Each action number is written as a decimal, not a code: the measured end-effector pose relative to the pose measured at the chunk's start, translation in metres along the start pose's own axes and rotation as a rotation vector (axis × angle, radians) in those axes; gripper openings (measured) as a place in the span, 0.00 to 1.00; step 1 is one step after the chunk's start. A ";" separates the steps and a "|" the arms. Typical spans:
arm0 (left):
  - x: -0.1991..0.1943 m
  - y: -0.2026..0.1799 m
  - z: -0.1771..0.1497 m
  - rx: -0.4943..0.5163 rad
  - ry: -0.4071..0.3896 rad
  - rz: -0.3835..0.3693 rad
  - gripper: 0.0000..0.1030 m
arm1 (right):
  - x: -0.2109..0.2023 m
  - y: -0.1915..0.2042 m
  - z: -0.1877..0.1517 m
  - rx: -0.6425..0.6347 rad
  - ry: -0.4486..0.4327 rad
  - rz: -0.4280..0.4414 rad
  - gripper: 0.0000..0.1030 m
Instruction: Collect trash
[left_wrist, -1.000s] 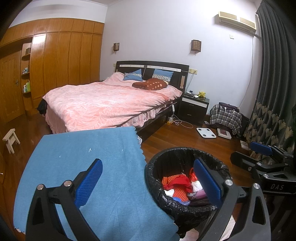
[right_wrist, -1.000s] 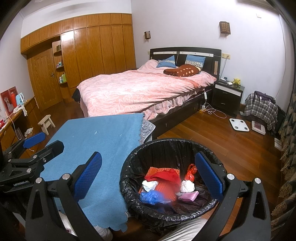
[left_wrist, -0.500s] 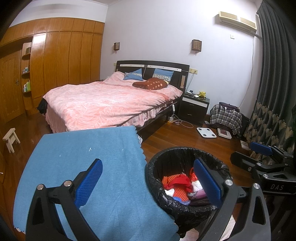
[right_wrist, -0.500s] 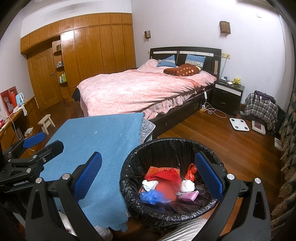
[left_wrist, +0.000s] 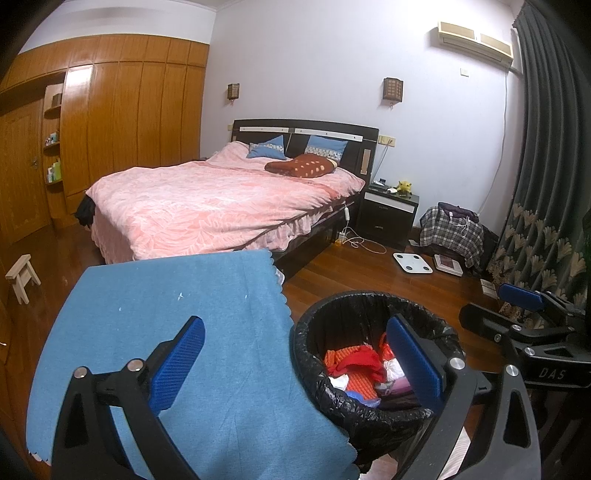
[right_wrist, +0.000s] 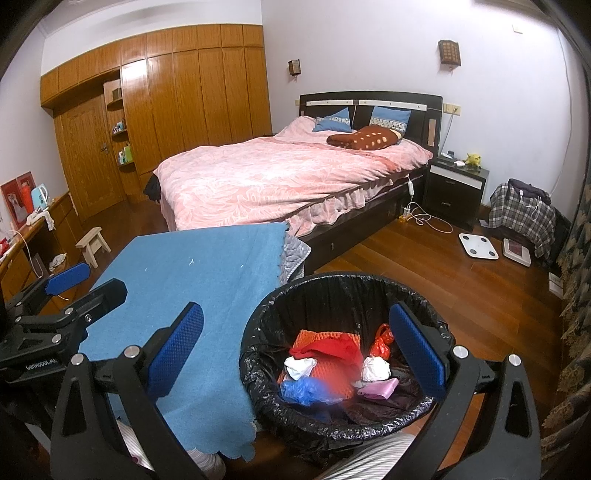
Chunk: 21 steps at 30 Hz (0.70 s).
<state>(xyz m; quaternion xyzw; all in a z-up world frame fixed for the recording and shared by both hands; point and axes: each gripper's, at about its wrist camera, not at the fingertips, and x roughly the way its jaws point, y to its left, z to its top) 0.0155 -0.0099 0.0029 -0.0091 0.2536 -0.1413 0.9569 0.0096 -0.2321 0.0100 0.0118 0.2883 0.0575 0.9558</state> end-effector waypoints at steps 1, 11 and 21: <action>0.000 0.000 0.000 0.000 0.001 0.000 0.94 | 0.000 0.000 0.000 -0.001 0.000 0.000 0.95; -0.001 0.001 0.001 -0.003 0.003 -0.002 0.94 | 0.000 0.000 0.001 0.000 0.000 -0.001 0.95; -0.001 0.002 0.001 -0.001 0.003 0.000 0.94 | 0.000 0.000 0.003 0.000 0.002 0.001 0.95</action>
